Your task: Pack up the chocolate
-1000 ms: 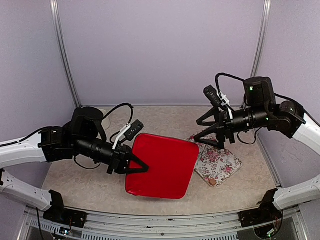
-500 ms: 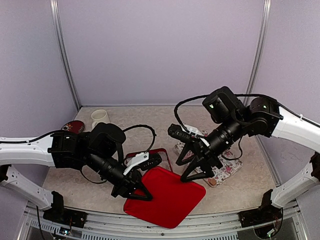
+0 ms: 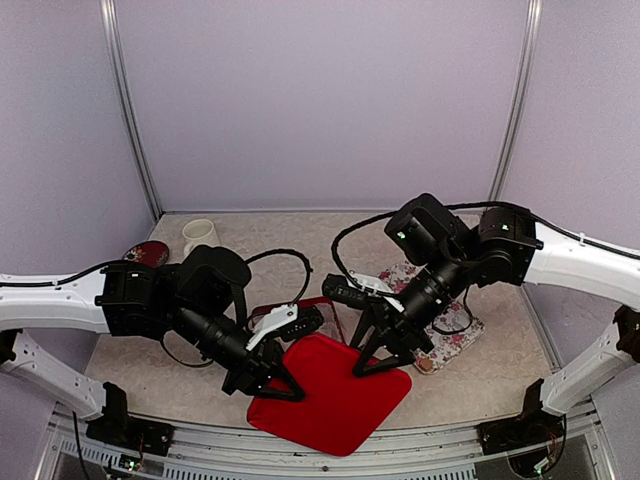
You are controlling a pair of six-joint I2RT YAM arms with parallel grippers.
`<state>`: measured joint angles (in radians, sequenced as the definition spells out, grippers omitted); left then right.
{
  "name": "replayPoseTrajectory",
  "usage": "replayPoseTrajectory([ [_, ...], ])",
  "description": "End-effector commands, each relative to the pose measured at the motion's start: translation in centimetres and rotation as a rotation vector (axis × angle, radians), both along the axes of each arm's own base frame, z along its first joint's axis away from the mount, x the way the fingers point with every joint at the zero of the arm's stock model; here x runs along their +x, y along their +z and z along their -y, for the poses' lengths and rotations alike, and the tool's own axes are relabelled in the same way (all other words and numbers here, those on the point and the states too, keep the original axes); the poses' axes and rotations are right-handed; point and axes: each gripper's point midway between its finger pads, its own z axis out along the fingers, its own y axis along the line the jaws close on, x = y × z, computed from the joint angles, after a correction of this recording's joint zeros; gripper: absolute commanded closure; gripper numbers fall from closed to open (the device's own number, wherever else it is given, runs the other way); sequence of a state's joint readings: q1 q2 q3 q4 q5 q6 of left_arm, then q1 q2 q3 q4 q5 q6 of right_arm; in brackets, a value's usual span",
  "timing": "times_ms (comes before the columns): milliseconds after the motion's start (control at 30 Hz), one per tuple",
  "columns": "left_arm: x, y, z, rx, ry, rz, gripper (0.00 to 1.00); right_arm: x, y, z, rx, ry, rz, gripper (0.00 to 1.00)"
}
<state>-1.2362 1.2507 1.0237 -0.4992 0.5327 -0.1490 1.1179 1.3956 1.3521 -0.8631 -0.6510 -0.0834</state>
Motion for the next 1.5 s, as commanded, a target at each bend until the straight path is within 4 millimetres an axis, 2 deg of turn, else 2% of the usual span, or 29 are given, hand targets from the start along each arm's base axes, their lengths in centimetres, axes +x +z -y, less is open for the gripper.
replayPoseTrajectory([
  [0, 0.3, 3.1, 0.7, -0.096, -0.006, 0.054, 1.00, -0.6, -0.1, -0.3, 0.009, 0.015, -0.009, 0.62],
  [167, 0.9, 3.4, 0.5, -0.106, 0.022, 0.081, 0.97, -0.7, 0.0, -0.6, 0.033, 0.007, -0.034, 0.82],
  [233, 1.7, 3.8, 0.2, -0.118, 0.058, 0.095, 0.91, -0.6, 0.3, -0.8, 0.055, -0.007, -0.043, 0.89],
  [333, 4.1, 4.8, -0.7, -0.157, 0.160, 0.106, 0.79, 0.2, 1.0, -0.9, 0.101, -0.045, -0.064, 0.99],
  [400, 5.9, 6.0, -1.9, -0.208, 0.237, 0.105, 0.64, 1.2, 1.7, -0.6, 0.140, -0.086, -0.095, 1.00],
  [467, 7.8, 7.2, -3.4, -0.263, 0.324, 0.108, 0.57, 2.3, 2.5, -0.2, 0.189, -0.124, -0.119, 1.00],
  [500, 8.8, 8.0, -4.3, -0.292, 0.376, 0.118, 0.49, 3.0, 2.9, 0.0, 0.216, -0.148, -0.129, 1.00],
  [567, 10.8, 9.6, -6.3, -0.352, 0.500, 0.146, 0.32, 4.0, 4.1, 0.5, 0.284, -0.180, -0.167, 1.00],
  [633, 12.5, 11.6, -9.0, -0.433, 0.643, 0.175, 0.11, 5.1, 4.1, 0.6, 0.340, -0.227, -0.214, 1.00],
  [700, 13.7, 11.7, -11.2, -0.475, 0.746, 0.165, 0.02, 6.9, 4.8, 0.1, 0.423, -0.288, -0.235, 1.00],
  [767, 15.0, 10.8, -12.9, -0.473, 0.845, 0.139, 0.01, 8.8, 3.9, -0.3, 0.430, -0.404, -0.310, 1.00],
  [800, 15.7, 9.9, -13.7, -0.453, 0.898, 0.120, 0.01, 9.6, 4.2, -0.7, 0.471, -0.435, -0.327, 1.00],
  [1000, 18.3, 2.9, -16.1, -0.316, 1.085, -0.057, 0.01, 13.2, 4.2, -2.1, 0.583, -0.616, -0.488, 1.00],
  [1133, 18.9, 0.1, -16.7, -0.274, 1.136, -0.128, 0.01, 14.4, 2.7, -3.3, 0.591, -0.642, -0.579, 1.00],
  [1267, 19.1, -2.5, -17.1, -0.228, 1.177, -0.185, 0.01, 14.9, 0.0, -4.5, 0.561, -0.654, -0.699, 1.00],
  [1467, 18.8, -5.2, -16.8, -0.217, 1.184, -0.256, 0.03, 15.8, -3.1, -5.7, 0.499, -0.679, -0.728, 1.00],
])
